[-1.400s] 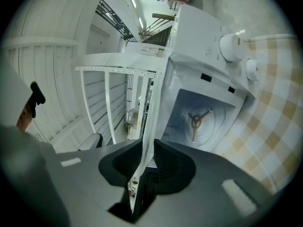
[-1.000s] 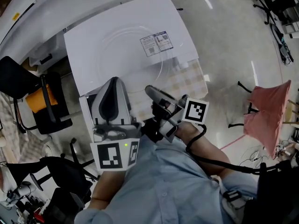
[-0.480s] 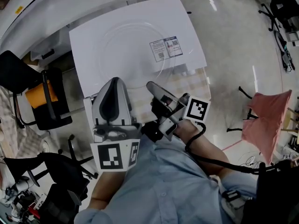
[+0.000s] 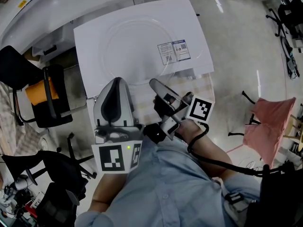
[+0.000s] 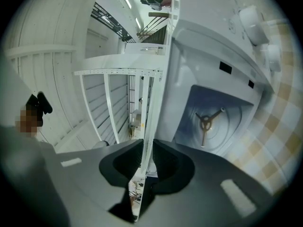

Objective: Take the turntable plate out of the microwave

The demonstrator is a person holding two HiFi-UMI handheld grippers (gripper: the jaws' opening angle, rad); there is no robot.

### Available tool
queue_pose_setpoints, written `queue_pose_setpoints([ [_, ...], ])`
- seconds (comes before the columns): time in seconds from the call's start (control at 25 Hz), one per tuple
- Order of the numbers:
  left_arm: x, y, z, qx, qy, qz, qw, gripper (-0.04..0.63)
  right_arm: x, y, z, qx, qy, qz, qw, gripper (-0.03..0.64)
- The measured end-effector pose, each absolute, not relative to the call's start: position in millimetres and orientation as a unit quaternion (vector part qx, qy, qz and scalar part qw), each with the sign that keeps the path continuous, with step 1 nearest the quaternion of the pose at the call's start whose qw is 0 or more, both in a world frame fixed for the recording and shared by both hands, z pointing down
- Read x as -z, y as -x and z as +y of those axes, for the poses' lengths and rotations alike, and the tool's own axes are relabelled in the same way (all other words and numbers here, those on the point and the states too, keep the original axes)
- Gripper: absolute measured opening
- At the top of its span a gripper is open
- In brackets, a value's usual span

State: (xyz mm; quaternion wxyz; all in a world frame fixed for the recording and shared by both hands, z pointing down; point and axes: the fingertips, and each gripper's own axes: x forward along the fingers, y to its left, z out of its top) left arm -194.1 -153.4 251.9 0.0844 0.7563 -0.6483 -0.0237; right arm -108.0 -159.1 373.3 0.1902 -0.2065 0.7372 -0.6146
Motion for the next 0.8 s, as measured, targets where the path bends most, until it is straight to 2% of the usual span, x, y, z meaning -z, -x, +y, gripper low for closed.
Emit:
queue_pose_setpoints([
  [0.32, -253.7, 185.3, -146.3, 0.023, -0.762, -0.642, 0.086, 0.009, -377.2, 101.8, -138.0, 0.618, 0.206, 0.737, 0.180, 0.081],
  [0.52, -255.7, 180.2, -143.2, 0.022, -0.765, -0.638, 0.087, 0.009, -373.4, 98.4, -132.8, 0.608, 0.205, 0.744, 0.186, 0.031],
  [0.8, -247.0, 183.9, -139.4, 0.021, -0.760, -0.645, 0.077, 0.009, -372.3, 102.7, -141.7, 0.607, 0.206, 0.744, 0.188, 0.029],
])
